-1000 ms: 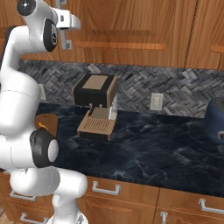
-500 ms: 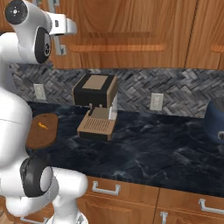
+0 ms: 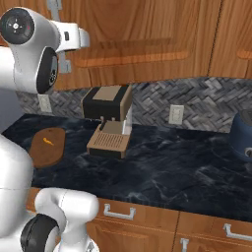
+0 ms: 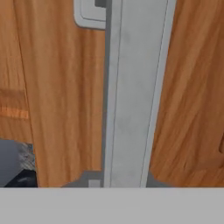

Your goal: Open the cabinet, retrieve the rolling pin, and place it next to the meat on the cutting board to prepare for tenderizing.

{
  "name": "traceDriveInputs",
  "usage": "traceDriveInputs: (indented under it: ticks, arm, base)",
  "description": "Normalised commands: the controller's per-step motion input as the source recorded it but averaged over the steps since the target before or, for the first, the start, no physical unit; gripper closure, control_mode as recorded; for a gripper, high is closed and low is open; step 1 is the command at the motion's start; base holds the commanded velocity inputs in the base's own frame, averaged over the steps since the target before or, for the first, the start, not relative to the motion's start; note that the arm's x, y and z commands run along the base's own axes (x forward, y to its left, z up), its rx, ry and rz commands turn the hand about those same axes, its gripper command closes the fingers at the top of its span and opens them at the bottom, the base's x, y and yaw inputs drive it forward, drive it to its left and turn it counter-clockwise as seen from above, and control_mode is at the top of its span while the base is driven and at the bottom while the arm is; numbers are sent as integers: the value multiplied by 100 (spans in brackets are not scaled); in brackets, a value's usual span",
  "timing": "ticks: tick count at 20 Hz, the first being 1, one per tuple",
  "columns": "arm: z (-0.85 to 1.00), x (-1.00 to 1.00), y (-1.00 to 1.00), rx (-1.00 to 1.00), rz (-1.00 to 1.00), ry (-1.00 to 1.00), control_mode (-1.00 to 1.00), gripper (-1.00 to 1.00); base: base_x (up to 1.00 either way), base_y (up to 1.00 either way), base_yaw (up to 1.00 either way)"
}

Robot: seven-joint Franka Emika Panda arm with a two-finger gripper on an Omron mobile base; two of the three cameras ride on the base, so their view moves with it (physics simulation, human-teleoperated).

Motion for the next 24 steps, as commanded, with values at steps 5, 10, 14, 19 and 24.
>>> traceDriveInputs:
  ticks: [5,10,14,19,24]
  arm:
    - [-3,-99,-45,0,7,0,-100,100]
    - [-17,-77,-38,0,1,3,-100,-100]
    - [-3,-3,-1,0,-1,4,-100,-100]
    - [-7,-20,-20,0,0,0,-100,-100]
    - [0,-54,-48,0,0,-1,-100,-100]
  base:
    - [0,0,0]
    - [0,0,0]
    - [0,0,0]
    - [0,0,0]
    - [0,0,0]
